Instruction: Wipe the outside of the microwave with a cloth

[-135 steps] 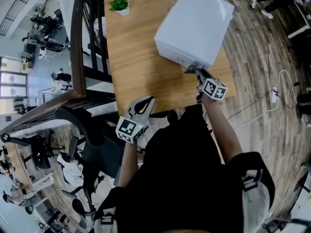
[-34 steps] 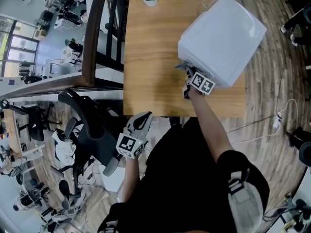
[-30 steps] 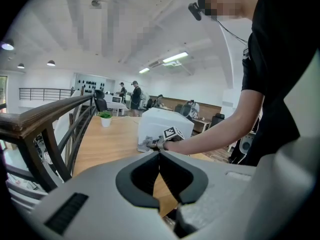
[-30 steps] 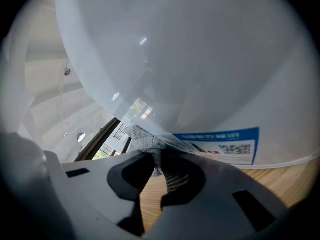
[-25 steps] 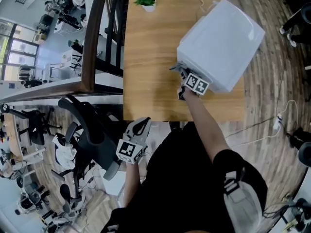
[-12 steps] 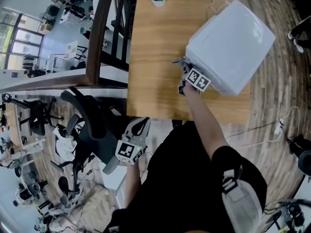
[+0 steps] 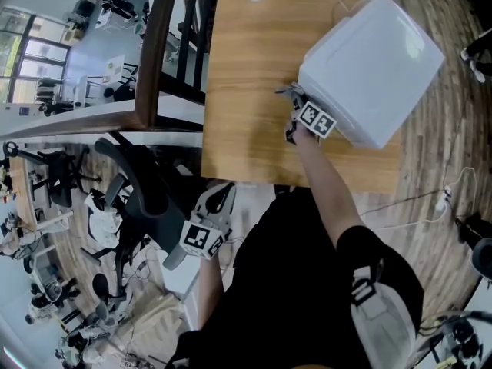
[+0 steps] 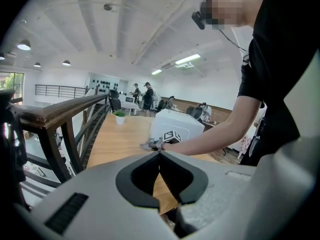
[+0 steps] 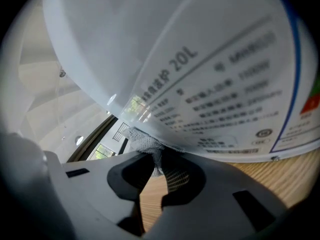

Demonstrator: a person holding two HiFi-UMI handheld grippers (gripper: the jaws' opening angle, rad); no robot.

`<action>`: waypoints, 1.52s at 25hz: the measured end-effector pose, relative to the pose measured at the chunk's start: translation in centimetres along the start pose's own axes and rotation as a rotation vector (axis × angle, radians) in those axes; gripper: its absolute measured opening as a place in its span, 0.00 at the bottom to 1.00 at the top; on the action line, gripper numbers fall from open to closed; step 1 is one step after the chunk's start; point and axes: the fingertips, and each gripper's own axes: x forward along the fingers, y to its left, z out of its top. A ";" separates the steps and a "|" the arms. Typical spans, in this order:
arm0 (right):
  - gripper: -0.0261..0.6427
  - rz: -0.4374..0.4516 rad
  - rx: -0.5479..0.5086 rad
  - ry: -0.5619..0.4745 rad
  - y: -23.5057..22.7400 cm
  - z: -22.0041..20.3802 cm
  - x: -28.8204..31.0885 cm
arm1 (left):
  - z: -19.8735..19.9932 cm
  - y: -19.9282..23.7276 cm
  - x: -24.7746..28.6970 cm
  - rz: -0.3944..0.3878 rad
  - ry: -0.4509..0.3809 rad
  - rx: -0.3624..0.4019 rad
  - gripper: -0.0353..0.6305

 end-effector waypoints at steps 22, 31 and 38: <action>0.11 -0.038 -0.008 0.005 -3.2 -0.4 -2.8 | -0.1 -1.2 -0.3 -0.025 -0.021 -0.008 0.06; 0.11 -0.089 0.031 -0.033 -6.1 0.1 -7.6 | 1.1 -2.5 0.3 -0.101 -0.026 0.025 0.06; 0.11 -0.138 0.021 -0.052 -9.1 0.5 -12.0 | 2.8 -4.2 1.6 -0.187 -0.031 0.086 0.06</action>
